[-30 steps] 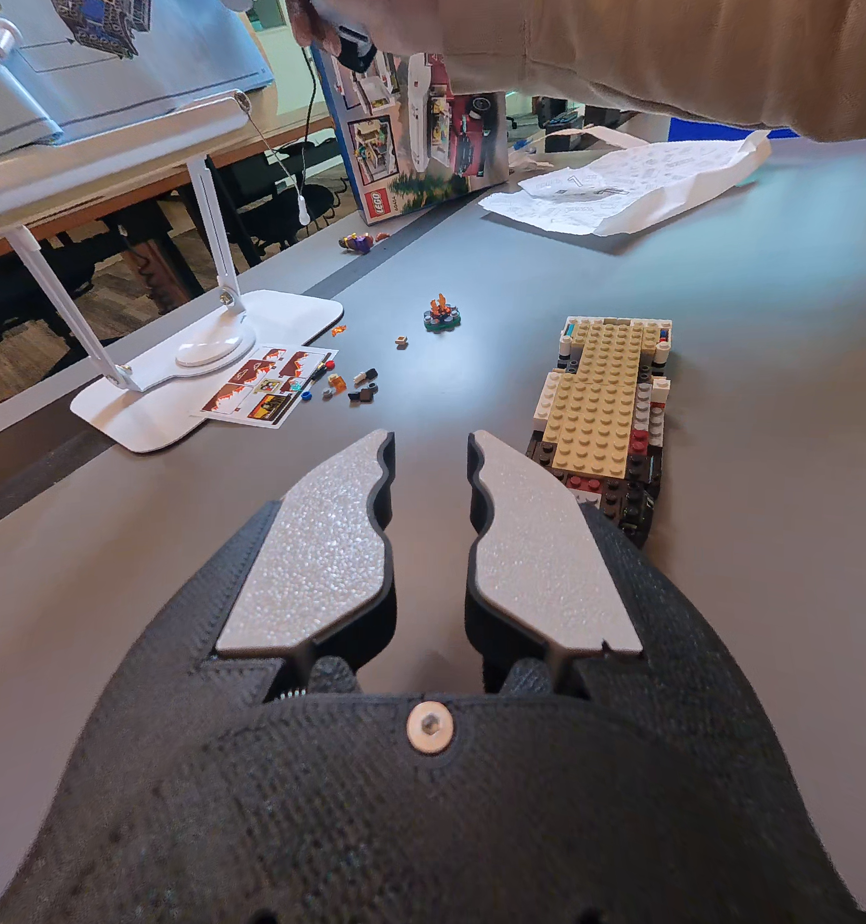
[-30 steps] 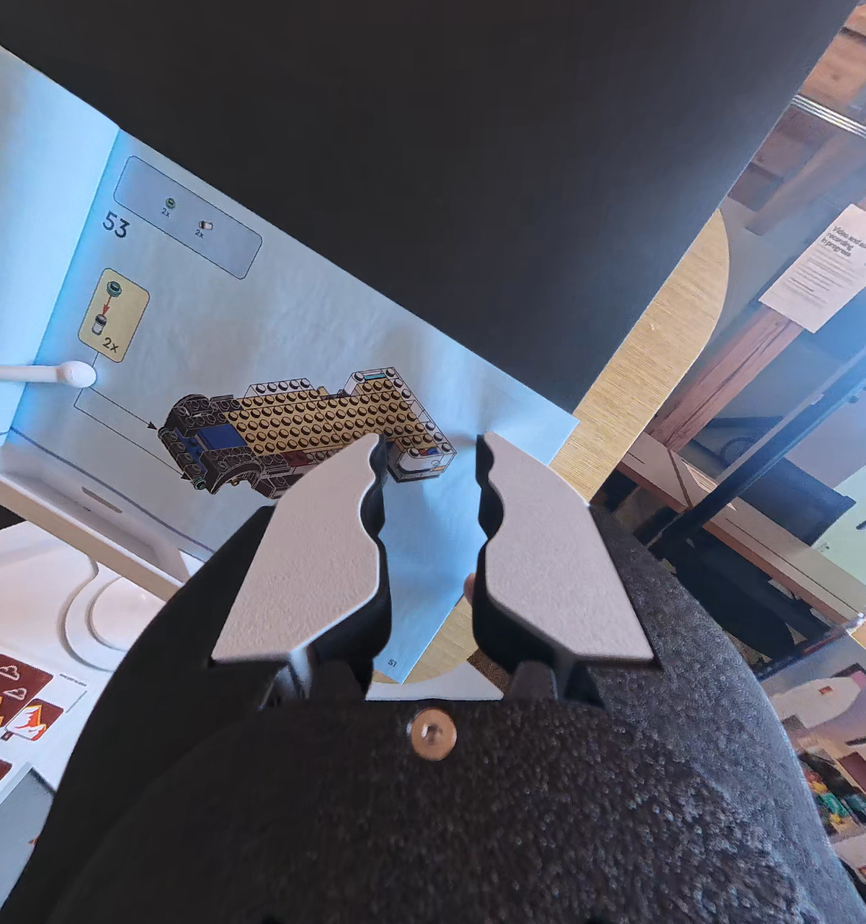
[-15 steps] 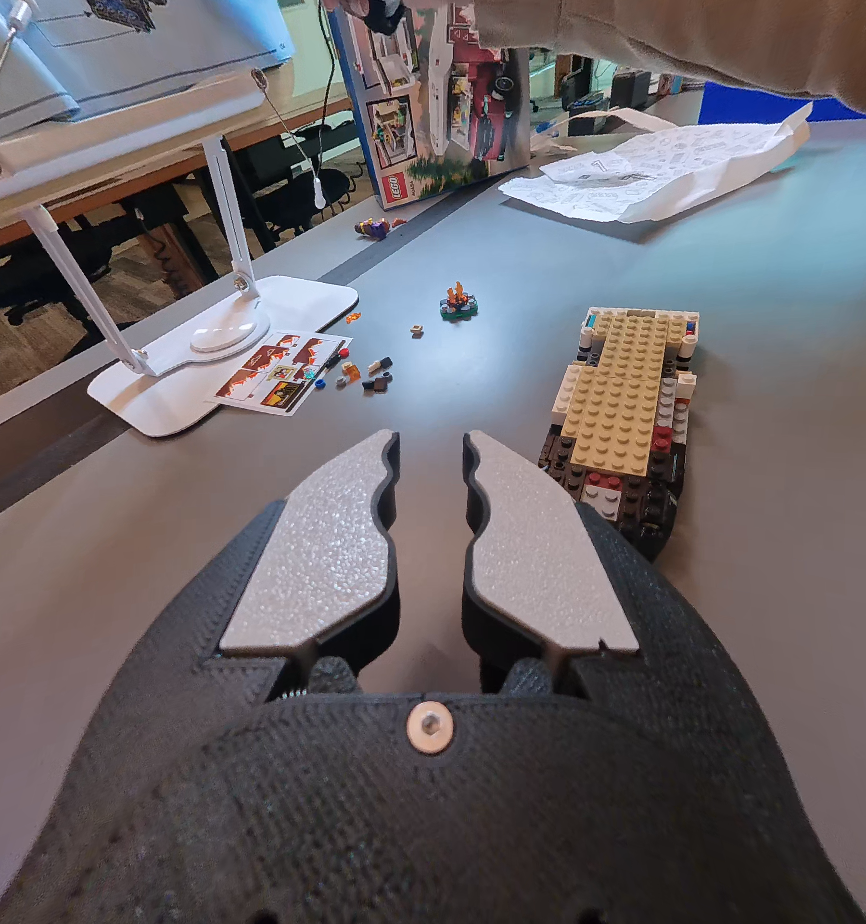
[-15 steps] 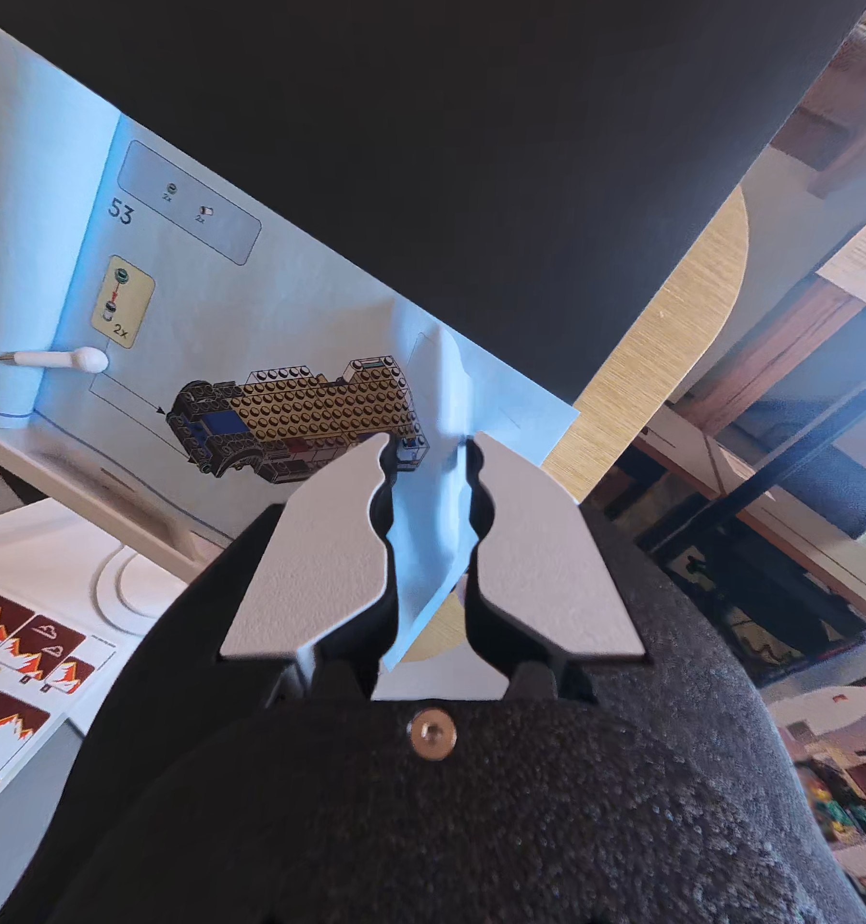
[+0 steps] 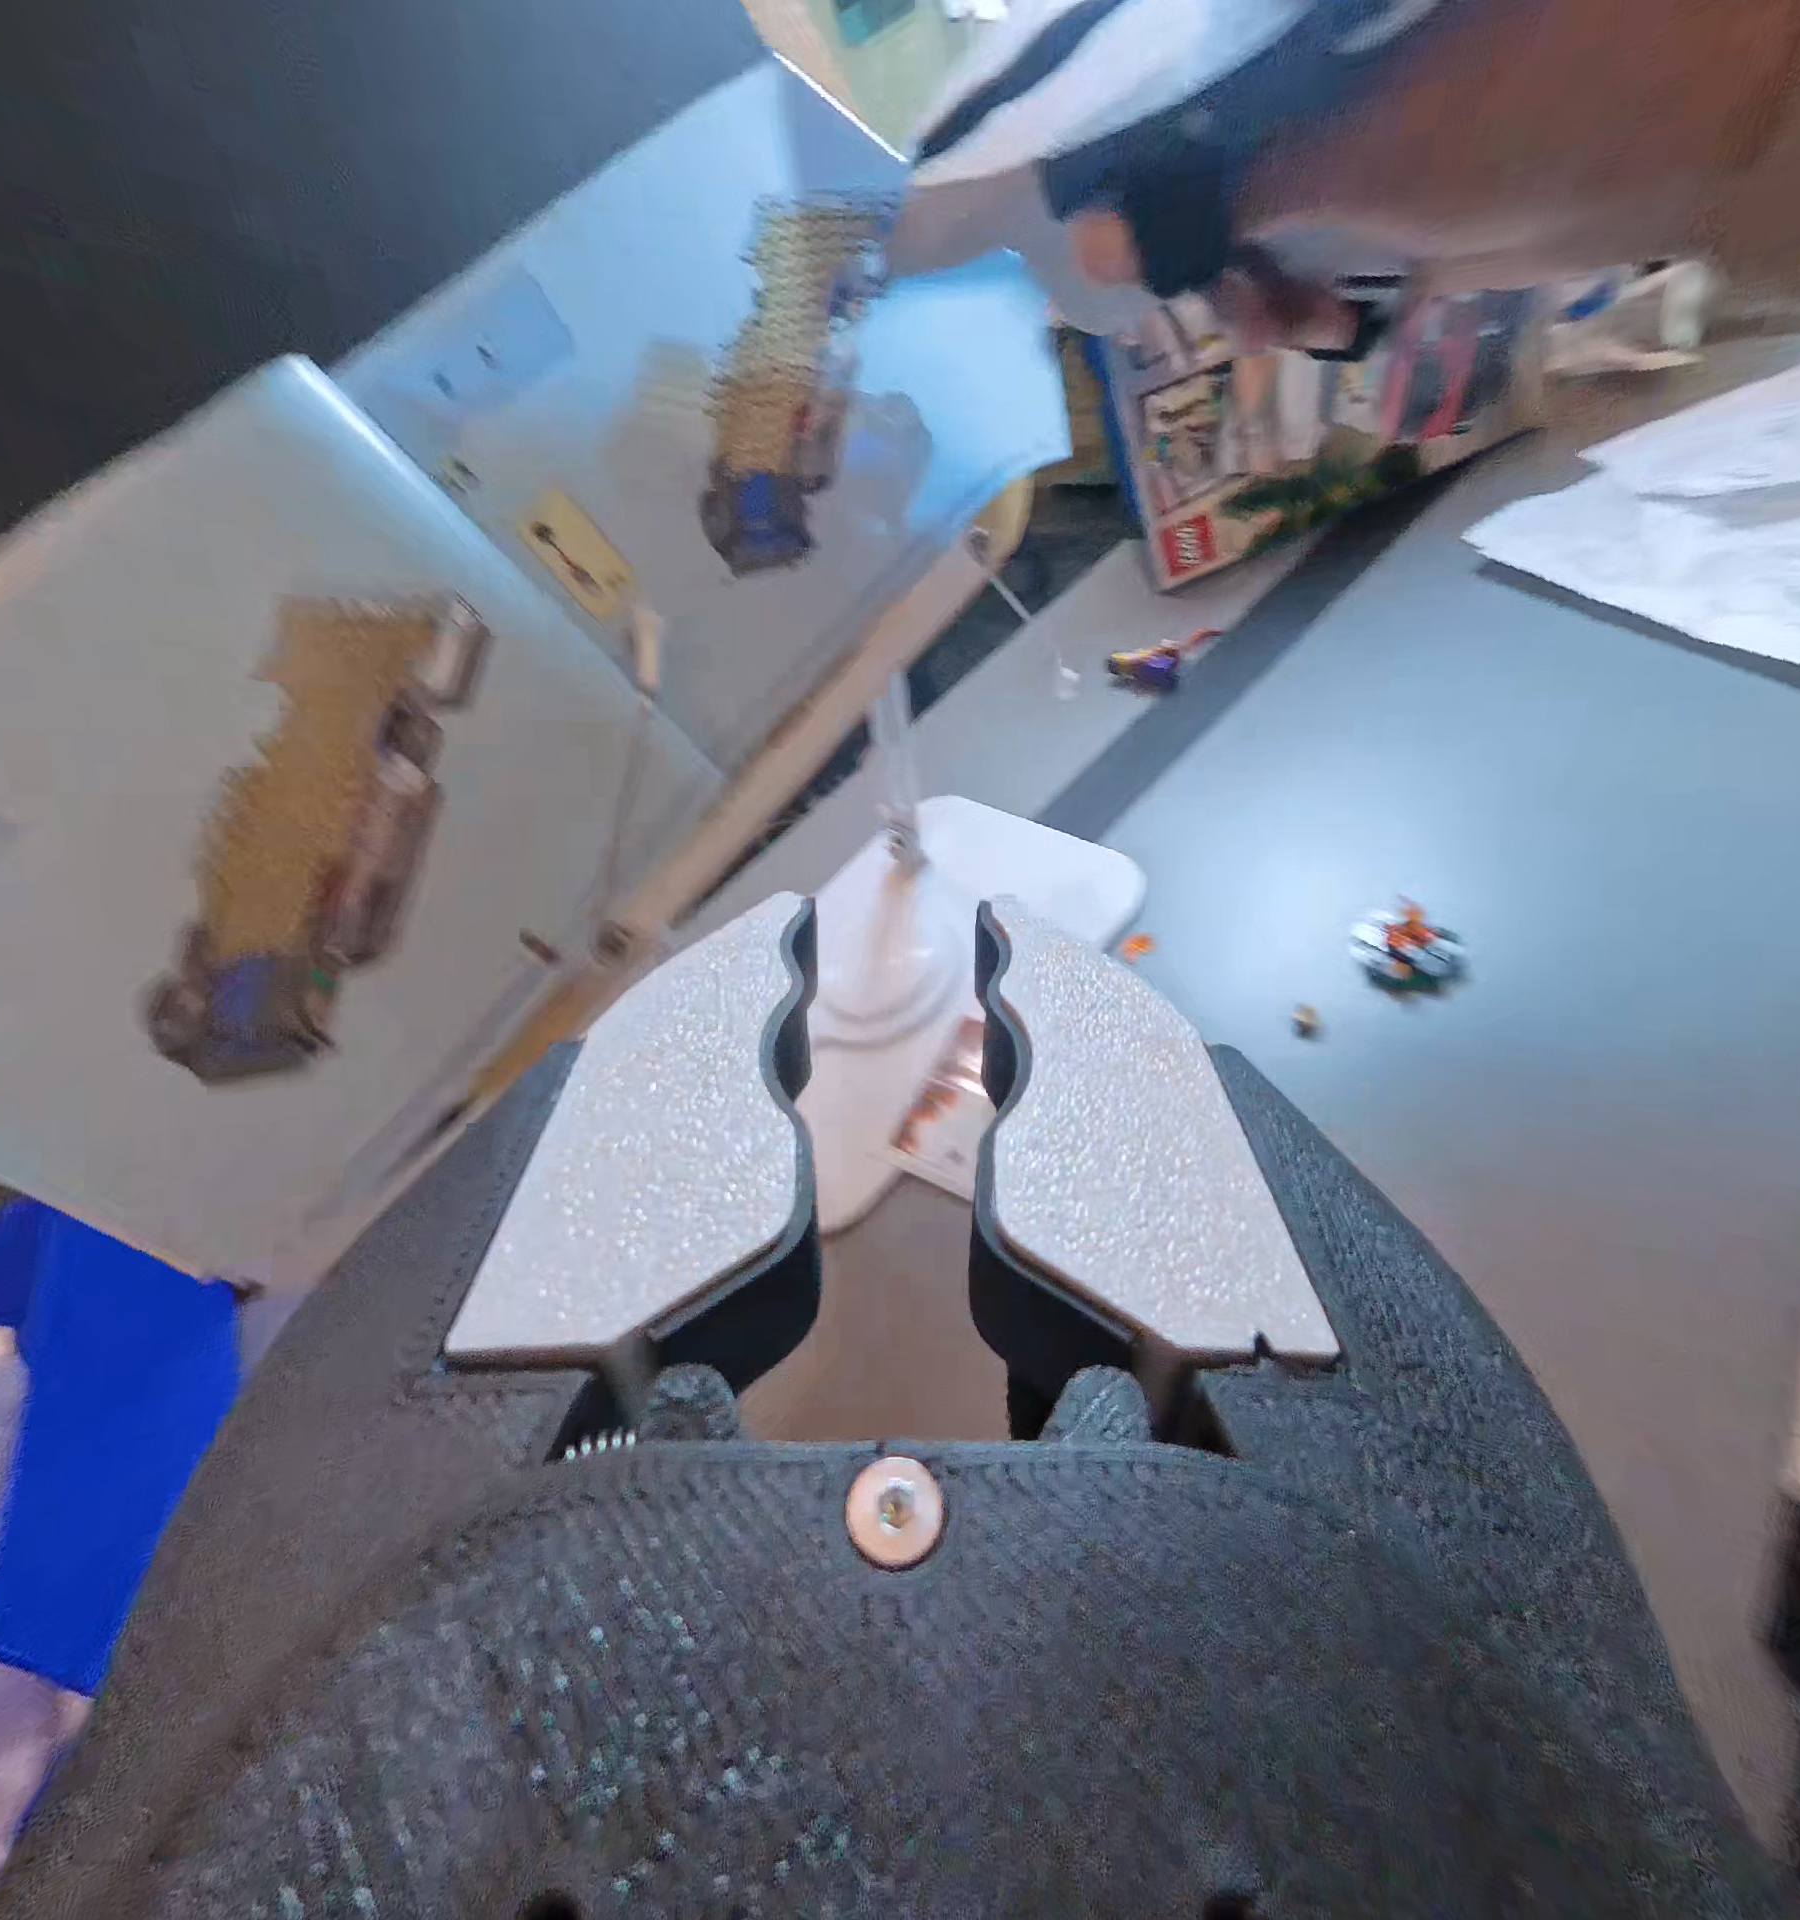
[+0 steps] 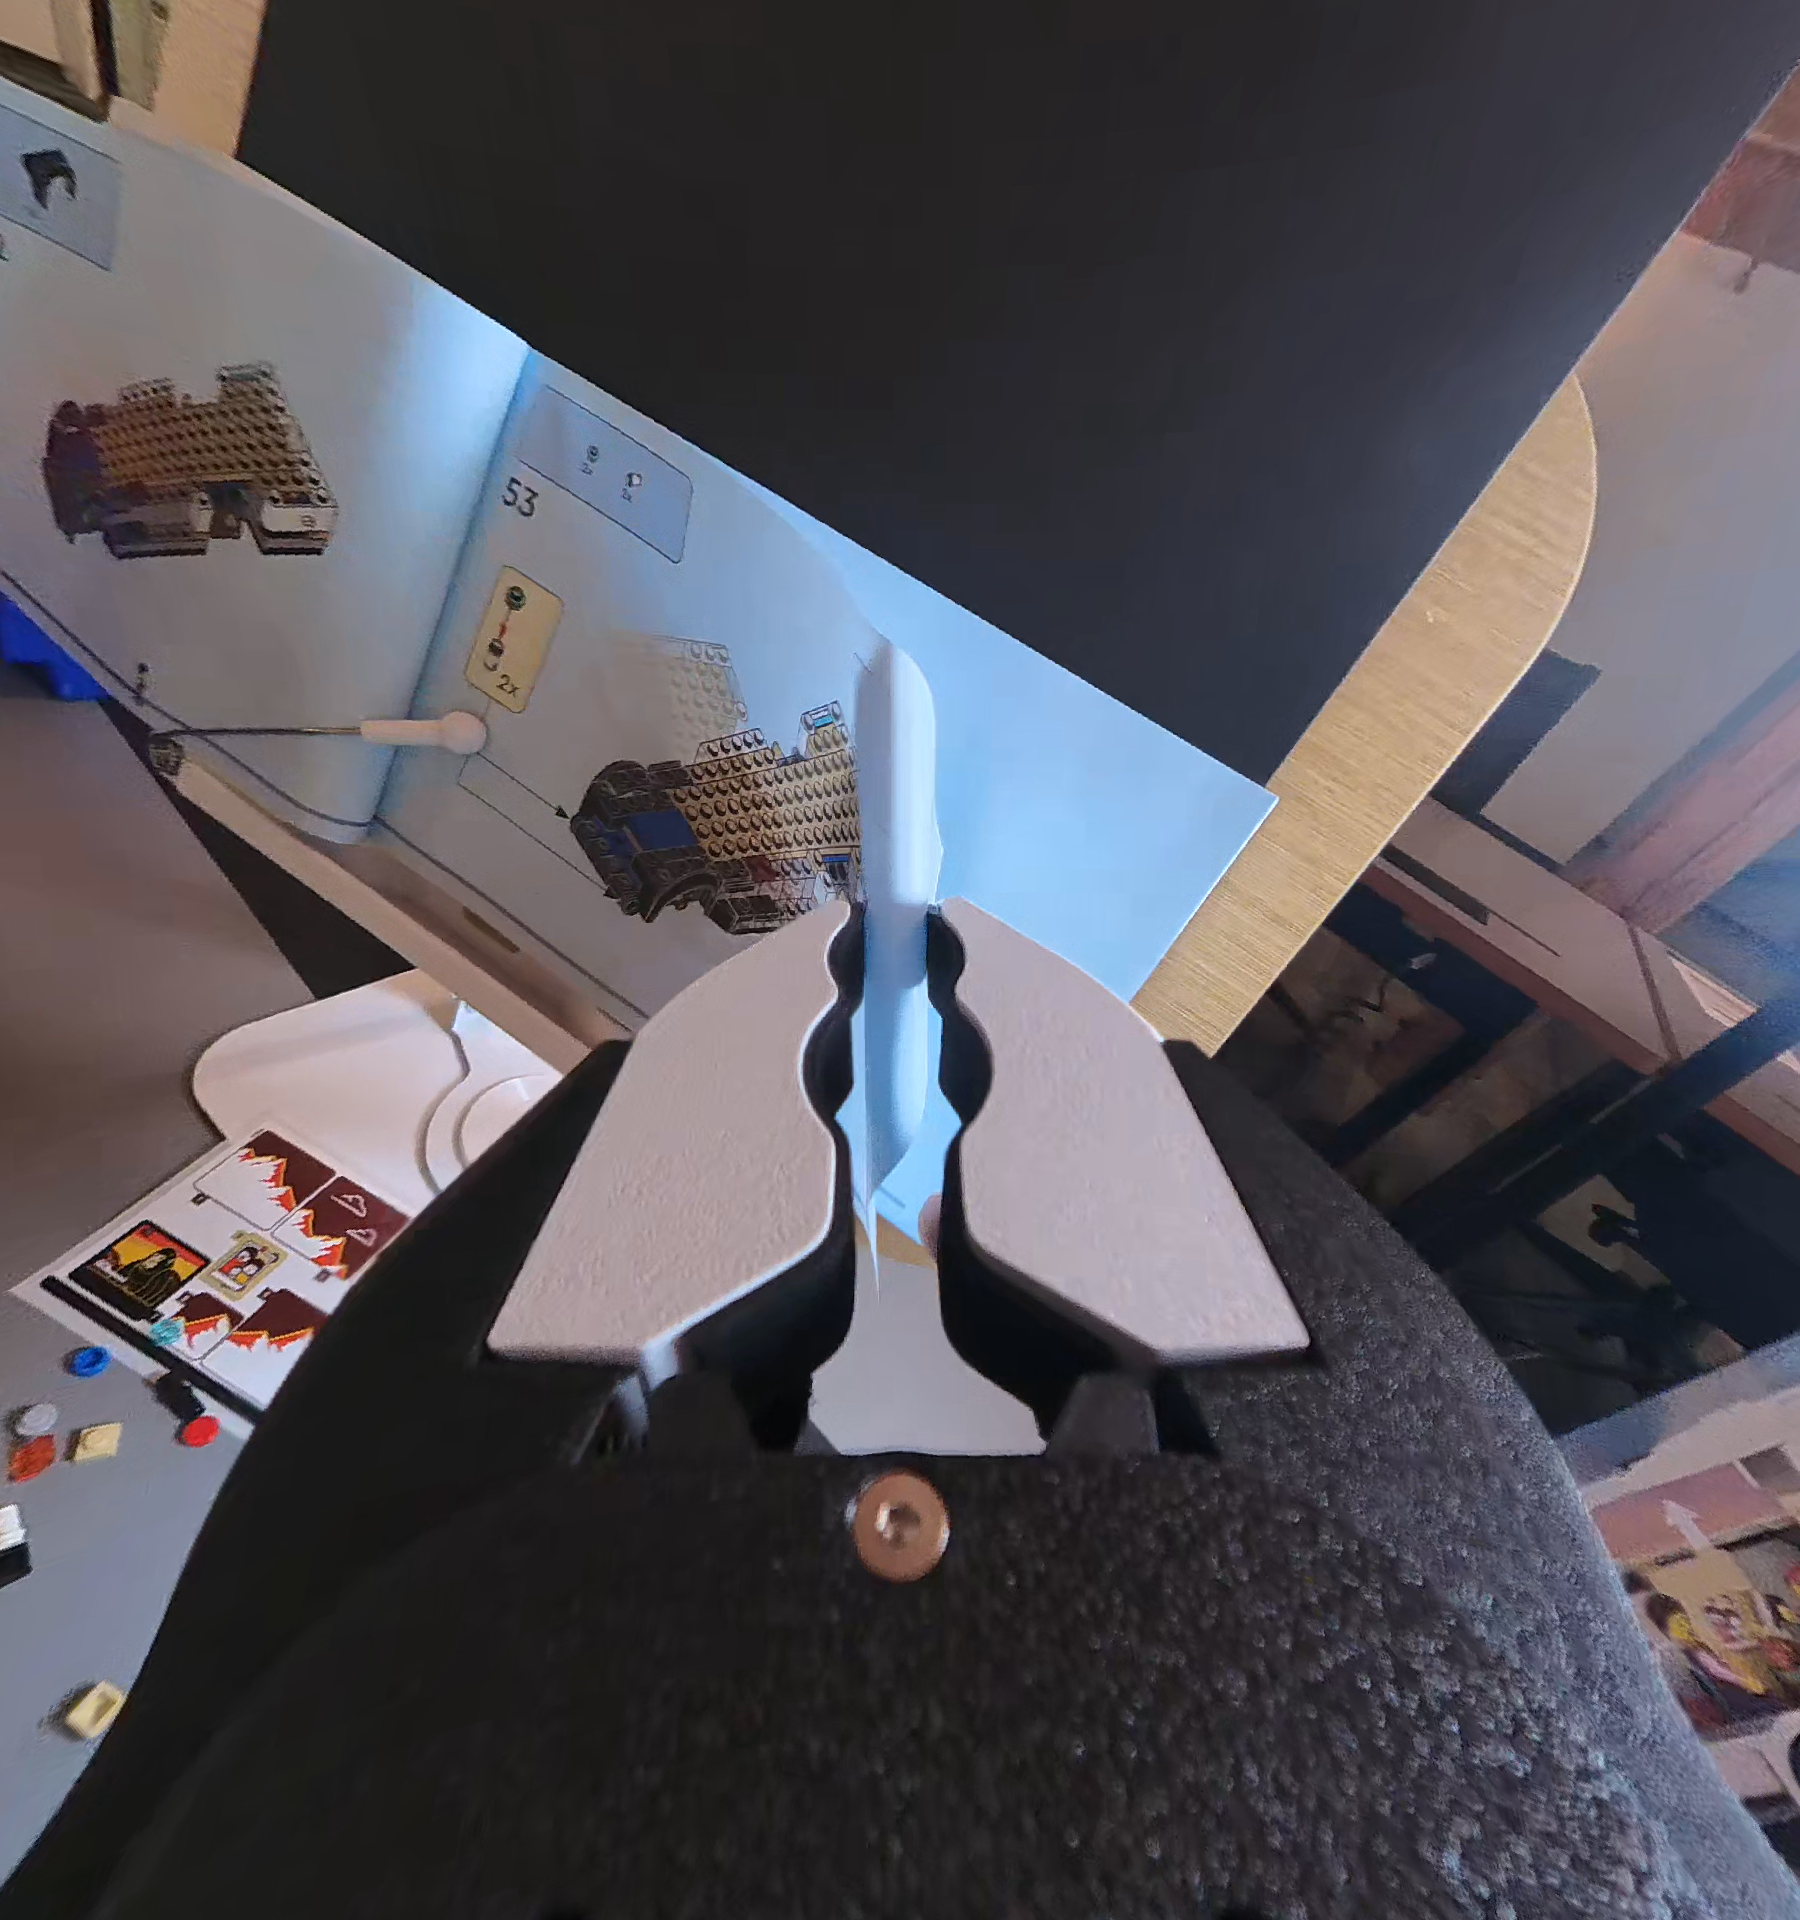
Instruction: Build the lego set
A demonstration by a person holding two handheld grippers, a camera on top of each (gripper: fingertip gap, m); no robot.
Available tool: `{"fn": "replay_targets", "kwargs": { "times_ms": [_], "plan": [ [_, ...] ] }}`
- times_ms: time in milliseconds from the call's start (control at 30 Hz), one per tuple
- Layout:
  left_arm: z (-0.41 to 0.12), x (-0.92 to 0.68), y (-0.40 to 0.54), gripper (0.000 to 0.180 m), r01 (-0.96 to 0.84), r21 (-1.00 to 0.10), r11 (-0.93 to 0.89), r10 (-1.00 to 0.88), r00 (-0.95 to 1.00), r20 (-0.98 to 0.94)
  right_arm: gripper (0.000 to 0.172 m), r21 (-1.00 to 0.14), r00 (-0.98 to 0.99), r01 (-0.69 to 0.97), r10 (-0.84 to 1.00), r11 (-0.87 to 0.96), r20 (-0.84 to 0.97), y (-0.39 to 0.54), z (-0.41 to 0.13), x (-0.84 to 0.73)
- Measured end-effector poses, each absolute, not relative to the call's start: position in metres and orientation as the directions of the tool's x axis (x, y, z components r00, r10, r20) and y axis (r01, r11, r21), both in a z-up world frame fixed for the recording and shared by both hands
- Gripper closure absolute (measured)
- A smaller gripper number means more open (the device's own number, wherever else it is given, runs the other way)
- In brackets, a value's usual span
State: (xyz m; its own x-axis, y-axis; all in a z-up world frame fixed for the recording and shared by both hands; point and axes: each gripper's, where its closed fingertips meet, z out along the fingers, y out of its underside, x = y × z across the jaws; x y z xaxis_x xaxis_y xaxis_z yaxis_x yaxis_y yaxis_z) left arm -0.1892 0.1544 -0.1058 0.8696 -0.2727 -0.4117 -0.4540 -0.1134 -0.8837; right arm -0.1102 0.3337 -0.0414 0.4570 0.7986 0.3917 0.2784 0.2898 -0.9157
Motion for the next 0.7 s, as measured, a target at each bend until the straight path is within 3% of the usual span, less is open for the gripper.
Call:
{"fn": "replay_targets", "kwargs": {
  "times_ms": [100, 200, 367, 433, 567, 700],
  "plan": [
    [-0.085, -0.215, 0.211, 0.149, -0.535, -0.823, -0.192, -0.176, 0.844, -0.507, 0.162, -0.916, 0.430, 0.286, 0.816, 0.281, 0.385, 0.327, -0.040, -0.109],
    [-0.099, -0.238, 0.246, 0.148, -0.549, -0.768, -0.329, -0.171, 0.835, -0.523, 0.164, -0.916, 0.397, 0.292, 0.836, 0.275, 0.378, 0.320, -0.039, -0.107],
    [-0.103, -0.241, 0.257, 0.179, -0.622, -0.719, -0.309, -0.180, 0.781, -0.598, 0.166, -0.913, 0.380, 0.295, 0.841, 0.283, 0.384, 0.317, -0.037, -0.106],
    [-0.102, -0.241, 0.255, 0.179, -0.603, -0.748, -0.277, -0.150, 0.796, -0.587, 0.168, -0.919, 0.371, 0.290, 0.853, 0.268, 0.366, 0.314, -0.036, -0.106],
    [-0.094, -0.246, 0.248, 0.179, -0.371, -0.910, -0.182, -0.119, 0.928, -0.354, 0.169, -0.919, 0.355, 0.289, 0.861, 0.270, 0.365, 0.303, -0.033, -0.108],
    [-0.085, -0.260, 0.237, 0.179, -0.222, -0.969, -0.107, -0.090, 0.973, -0.213, 0.170, -0.922, 0.304, 0.285, 0.887, 0.264, 0.348, 0.284, -0.029, -0.115]
  ]
}}
